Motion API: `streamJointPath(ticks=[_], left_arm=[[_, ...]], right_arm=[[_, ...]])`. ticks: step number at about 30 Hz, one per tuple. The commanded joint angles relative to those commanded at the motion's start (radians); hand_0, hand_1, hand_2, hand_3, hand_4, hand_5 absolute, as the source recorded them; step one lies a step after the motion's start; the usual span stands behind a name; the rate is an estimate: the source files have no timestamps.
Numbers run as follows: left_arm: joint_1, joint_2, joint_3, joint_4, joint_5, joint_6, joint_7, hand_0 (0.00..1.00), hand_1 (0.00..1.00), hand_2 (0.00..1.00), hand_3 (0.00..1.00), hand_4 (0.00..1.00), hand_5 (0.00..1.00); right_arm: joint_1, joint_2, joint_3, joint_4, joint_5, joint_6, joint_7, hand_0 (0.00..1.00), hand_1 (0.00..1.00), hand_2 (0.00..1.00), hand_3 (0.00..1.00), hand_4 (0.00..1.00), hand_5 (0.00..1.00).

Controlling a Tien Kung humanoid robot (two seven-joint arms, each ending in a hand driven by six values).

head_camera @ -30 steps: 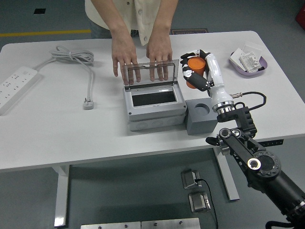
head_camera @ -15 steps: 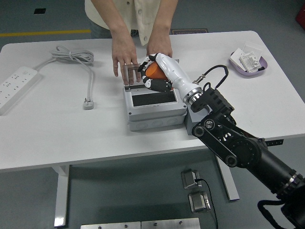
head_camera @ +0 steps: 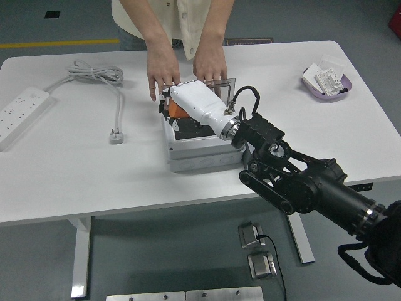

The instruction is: Fetch the battery,place it into the box,close the lid of the box

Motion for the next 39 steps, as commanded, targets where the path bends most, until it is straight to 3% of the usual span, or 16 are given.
streamJointPath(ticks=[1, 2, 16, 39], left_arm=[[0.0, 0.0, 0.0, 0.0, 0.0, 0.0, 0.0, 0.599, 0.692, 0.718, 0.761, 0.807, 0.91], [0.0, 0.0, 0.0, 0.0, -0.001, 0.0, 0.0, 0.599, 0.693, 0.717, 0.761, 0.807, 0.91], [-0.008, -0.004, -0.007, 0.0, 0.008, -0.003, -0.004, 0.599, 0.692, 0.717, 0.761, 0.807, 0.909], [-0.011, -0.007, -0.006, 0.0, 0.008, -0.005, -0.007, 0.599, 0.691, 0.717, 0.761, 0.808, 0.912]], right_arm=[[0.002, 0.001, -0.003, -0.014, 0.009, -0.009, 0.01, 0.072, 0.182, 0.36, 0.318, 0.002, 0.002], [0.003, 0.003, -0.007, -0.036, 0.025, -0.023, 0.024, 0.155, 0.23, 0.368, 0.329, 0.002, 0.002], [0.008, 0.036, -0.043, -0.16, 0.125, -0.056, 0.059, 0.176, 0.249, 0.38, 0.343, 0.028, 0.002], [-0.009, 0.029, -0.037, -0.205, 0.146, -0.066, 0.097, 0.233, 0.295, 0.405, 0.418, 0.113, 0.002]])
